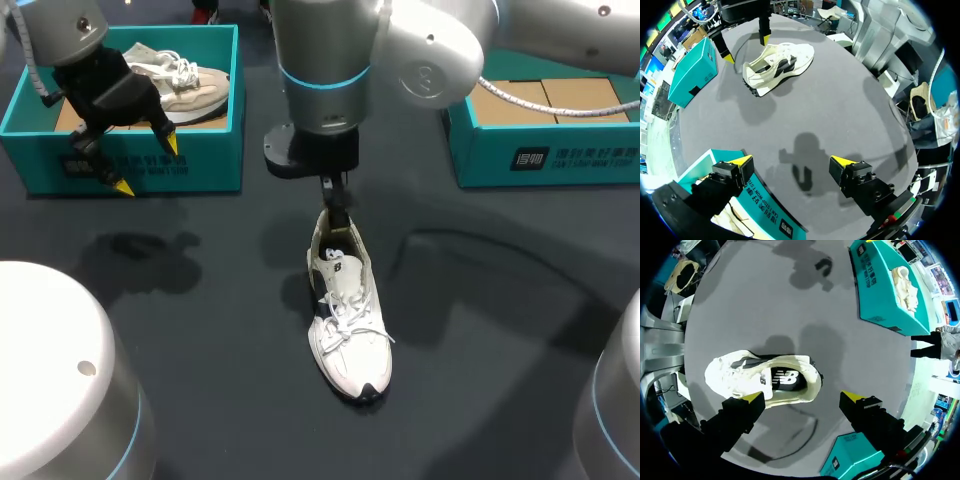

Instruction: Take the shoe out of the shoebox, open the shoe tongue, remove and reinsert the insole, then place the shoe into the shoebox

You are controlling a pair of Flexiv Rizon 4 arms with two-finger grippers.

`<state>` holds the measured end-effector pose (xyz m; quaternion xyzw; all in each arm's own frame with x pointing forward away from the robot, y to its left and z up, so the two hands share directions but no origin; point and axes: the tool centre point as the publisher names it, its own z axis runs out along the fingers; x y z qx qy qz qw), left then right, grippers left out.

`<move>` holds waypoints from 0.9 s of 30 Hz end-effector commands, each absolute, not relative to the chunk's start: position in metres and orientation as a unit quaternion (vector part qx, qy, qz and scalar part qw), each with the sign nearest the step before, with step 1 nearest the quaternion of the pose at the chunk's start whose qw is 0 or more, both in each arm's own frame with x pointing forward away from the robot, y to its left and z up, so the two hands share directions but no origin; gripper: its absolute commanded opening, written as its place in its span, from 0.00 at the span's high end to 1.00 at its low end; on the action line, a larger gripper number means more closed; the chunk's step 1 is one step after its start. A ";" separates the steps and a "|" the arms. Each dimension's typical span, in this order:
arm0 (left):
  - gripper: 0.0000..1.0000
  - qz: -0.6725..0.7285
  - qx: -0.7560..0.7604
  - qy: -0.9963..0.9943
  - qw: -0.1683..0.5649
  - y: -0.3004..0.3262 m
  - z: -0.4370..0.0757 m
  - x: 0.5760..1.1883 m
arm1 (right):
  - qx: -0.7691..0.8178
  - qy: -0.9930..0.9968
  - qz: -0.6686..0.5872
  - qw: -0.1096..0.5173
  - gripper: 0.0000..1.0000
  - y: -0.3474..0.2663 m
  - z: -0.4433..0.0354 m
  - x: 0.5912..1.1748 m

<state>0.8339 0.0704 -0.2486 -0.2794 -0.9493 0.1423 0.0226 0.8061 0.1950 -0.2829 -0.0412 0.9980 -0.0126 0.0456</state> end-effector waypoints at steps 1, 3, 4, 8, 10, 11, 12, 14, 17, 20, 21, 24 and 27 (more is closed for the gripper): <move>0.00 0.141 -0.279 -0.950 0.022 0.071 -0.248 0.833 | -0.001 1.000 0.010 0.017 0.00 0.185 -0.295 0.822; 0.00 0.141 -0.279 -0.950 0.022 0.071 -0.248 0.833 | -0.001 1.000 0.010 0.017 0.00 0.185 -0.295 0.822; 0.00 0.141 -0.279 -0.950 0.022 0.071 -0.248 0.833 | -0.001 1.000 0.010 0.017 0.00 0.185 -0.295 0.822; 0.00 0.141 -0.279 -0.950 0.022 0.071 -0.248 0.833 | -0.001 1.000 0.010 0.017 0.00 0.185 -0.295 0.822; 0.00 0.141 -0.279 -0.950 0.022 0.071 -0.248 0.833 | -0.001 1.000 0.010 0.017 0.00 0.185 -0.295 0.822; 0.00 0.141 -0.279 -0.950 0.022 0.071 -0.248 0.833 | -0.001 1.000 0.010 0.017 0.00 0.185 -0.295 0.822; 0.00 0.141 -0.279 -0.950 0.022 0.071 -0.248 0.833 | -0.001 1.000 0.010 0.017 0.00 0.185 -0.295 0.822; 0.00 0.141 -0.279 -0.950 0.022 0.071 -0.248 0.833 | -0.005 1.000 0.005 0.012 0.00 0.188 -0.305 0.827; 0.00 0.141 -0.279 -0.950 0.022 0.071 -0.248 0.833 | -0.013 1.000 0.011 0.009 0.00 0.189 -0.318 0.831; 0.00 0.141 -0.279 -0.950 0.022 0.071 -0.248 0.833 | -0.014 1.000 0.022 0.008 0.00 0.189 -0.328 0.834; 0.00 0.141 -0.279 -0.950 0.022 0.071 -0.248 0.833 | -0.013 1.000 0.024 0.009 0.00 0.189 -0.330 0.835; 0.00 0.141 -0.279 -0.950 0.022 0.071 -0.248 0.833 | -0.013 1.000 0.027 0.008 0.00 0.190 -0.338 0.838; 0.00 0.141 -0.279 -0.950 0.022 0.071 -0.248 0.833 | -0.013 1.000 0.021 0.010 0.00 0.191 -0.346 0.841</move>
